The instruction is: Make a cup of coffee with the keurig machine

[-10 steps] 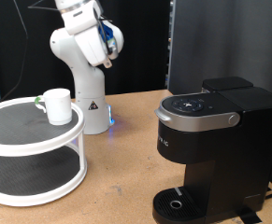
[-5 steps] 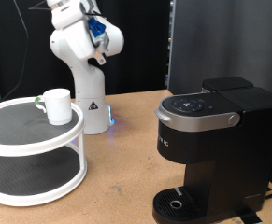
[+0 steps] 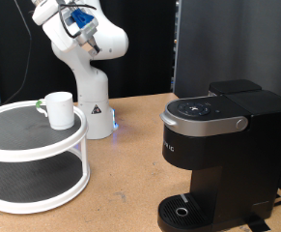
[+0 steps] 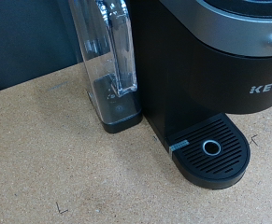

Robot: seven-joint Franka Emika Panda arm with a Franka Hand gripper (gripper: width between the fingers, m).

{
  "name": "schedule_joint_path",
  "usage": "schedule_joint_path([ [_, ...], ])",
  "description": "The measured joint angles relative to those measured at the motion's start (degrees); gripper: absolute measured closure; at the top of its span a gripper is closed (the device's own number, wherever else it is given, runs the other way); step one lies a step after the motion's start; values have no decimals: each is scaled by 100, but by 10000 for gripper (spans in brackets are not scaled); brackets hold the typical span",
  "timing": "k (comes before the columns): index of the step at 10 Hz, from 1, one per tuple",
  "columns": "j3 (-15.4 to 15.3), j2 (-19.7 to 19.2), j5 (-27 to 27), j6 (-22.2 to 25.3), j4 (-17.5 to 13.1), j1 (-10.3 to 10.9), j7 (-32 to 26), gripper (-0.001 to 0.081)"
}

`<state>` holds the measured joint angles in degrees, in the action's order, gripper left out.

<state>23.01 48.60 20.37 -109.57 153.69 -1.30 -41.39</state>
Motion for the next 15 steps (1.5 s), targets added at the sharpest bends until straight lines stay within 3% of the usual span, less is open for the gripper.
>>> schedule_joint_path([
  [2,5,-16,-20,-33,16,-2,-63,805],
  [4,217,75,-131,17,82,-50,-535,805],
  [7,808,363,-595,757,99,-254,-1376,805],
  [9,1048,552,-776,1195,68,-443,-1535,805],
  [10,1036,548,-775,1176,81,-441,-1516,805],
  [13,1087,626,-447,339,344,-618,-1366,805],
  [15,1249,655,-526,411,398,-843,-1446,805],
])
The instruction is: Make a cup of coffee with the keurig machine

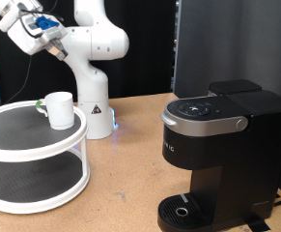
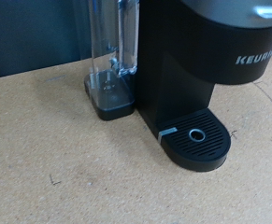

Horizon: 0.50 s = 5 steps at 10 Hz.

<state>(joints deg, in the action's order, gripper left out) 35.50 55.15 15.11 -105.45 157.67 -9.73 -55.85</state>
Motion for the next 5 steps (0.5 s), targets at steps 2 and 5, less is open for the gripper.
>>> schedule_joint_path([
  [2,285,6,-241,417,-73,-138,-270,805],
  [5,686,10,-406,950,-330,-207,-571,805],
])
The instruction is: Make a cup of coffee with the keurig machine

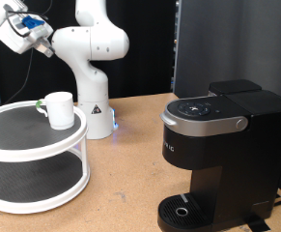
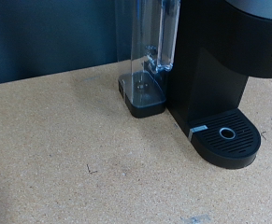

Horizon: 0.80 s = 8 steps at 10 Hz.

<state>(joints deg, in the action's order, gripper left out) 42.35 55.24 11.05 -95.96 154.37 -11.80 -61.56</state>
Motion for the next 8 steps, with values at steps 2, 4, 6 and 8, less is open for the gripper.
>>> schedule_joint_path([
  [2,174,2,-5,201,-188,-4,-29,805],
  [4,232,0,-45,317,-292,-4,-29,805],
  [6,234,0,-45,308,-257,-4,-28,805],
  [8,254,0,-45,81,-123,-6,-47,805],
])
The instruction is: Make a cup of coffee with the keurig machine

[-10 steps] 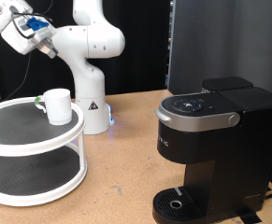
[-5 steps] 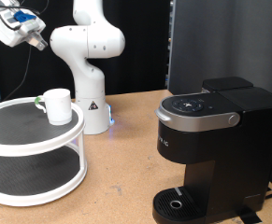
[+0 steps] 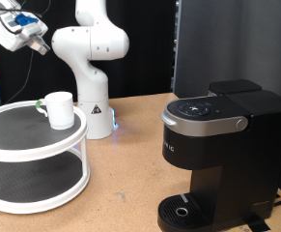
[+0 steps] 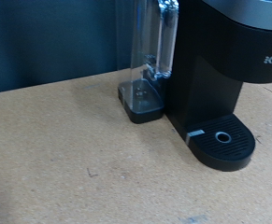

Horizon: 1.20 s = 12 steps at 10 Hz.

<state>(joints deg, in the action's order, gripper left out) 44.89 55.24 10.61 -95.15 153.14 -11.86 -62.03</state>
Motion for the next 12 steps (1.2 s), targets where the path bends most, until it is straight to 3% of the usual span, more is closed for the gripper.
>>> schedule_joint_path([
  [4,210,-18,-245,-858,446,-14,-328,805],
  [12,785,-343,-684,-1494,742,-9,-892,805],
])
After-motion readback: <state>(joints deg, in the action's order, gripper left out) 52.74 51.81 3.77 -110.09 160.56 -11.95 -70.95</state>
